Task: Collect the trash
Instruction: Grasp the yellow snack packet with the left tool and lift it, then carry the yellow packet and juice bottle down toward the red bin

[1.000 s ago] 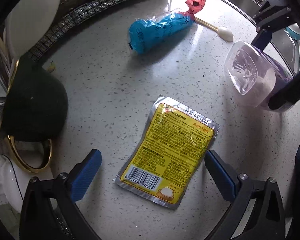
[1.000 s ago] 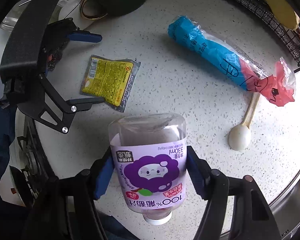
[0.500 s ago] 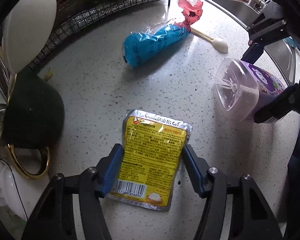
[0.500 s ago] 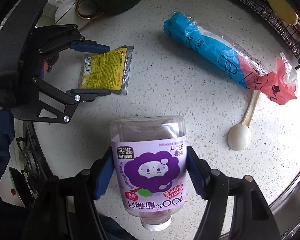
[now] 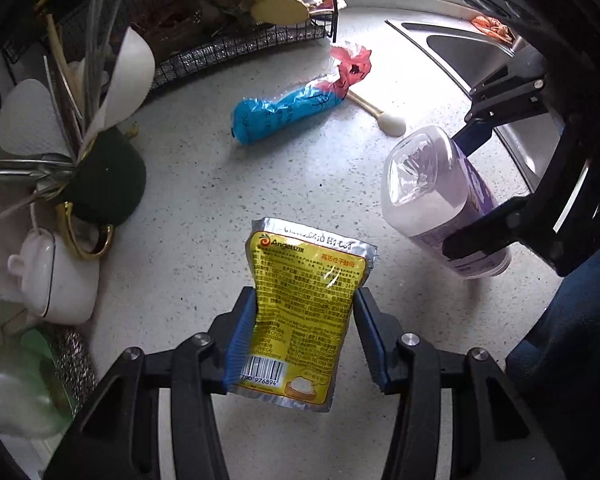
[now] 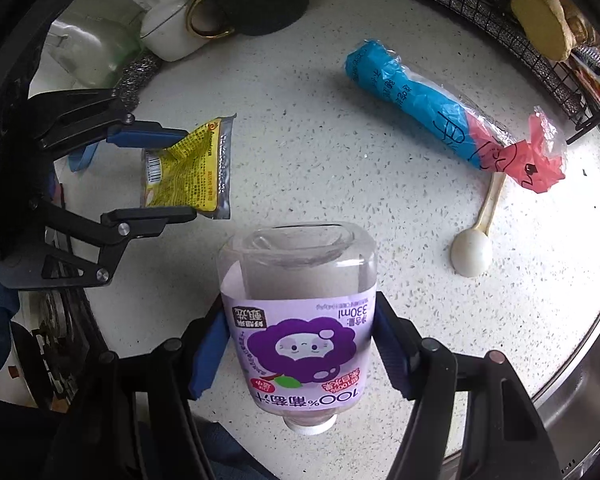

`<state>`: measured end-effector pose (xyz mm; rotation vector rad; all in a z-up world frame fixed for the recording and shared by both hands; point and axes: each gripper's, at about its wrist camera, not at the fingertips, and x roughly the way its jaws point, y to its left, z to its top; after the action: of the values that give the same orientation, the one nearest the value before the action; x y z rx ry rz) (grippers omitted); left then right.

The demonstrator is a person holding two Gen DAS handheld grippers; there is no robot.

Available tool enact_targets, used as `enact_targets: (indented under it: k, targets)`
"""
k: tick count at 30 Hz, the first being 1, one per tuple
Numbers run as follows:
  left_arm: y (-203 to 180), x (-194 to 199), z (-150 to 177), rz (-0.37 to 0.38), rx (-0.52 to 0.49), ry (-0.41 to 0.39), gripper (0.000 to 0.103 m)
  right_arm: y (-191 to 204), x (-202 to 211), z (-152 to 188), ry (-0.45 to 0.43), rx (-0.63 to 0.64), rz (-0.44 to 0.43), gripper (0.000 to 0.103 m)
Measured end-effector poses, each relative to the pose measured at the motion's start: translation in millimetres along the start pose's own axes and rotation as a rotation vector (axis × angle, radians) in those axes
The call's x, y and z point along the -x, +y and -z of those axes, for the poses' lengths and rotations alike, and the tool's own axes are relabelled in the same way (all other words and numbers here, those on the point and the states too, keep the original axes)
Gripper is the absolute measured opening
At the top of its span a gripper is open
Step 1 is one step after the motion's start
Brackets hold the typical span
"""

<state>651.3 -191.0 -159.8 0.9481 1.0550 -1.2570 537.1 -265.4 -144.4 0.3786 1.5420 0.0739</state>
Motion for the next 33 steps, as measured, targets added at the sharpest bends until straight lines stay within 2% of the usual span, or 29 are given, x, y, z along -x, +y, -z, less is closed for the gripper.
enact_targets:
  k: [10, 15, 27, 33]
  targets:
    - [-53, 73, 41, -0.125, 0.19, -0.045, 0.047, 29, 40, 46, -0.129, 0.161, -0.046, 0.064]
    - [-82, 97, 66, -0.129, 0.337, -0.064, 0.047, 35, 56, 65, -0.162, 0.251, -0.073, 0.064]
    - [-170, 125, 131, -0.254, 0.666, -0.067, 0.047, 71, 50, 123, -0.078, 0.53, -0.121, 0.064]
    - [-226, 136, 171, -0.293, 0.732, -0.089, 0.047, 102, 46, 162, -0.072, 0.613, -0.118, 0.064]
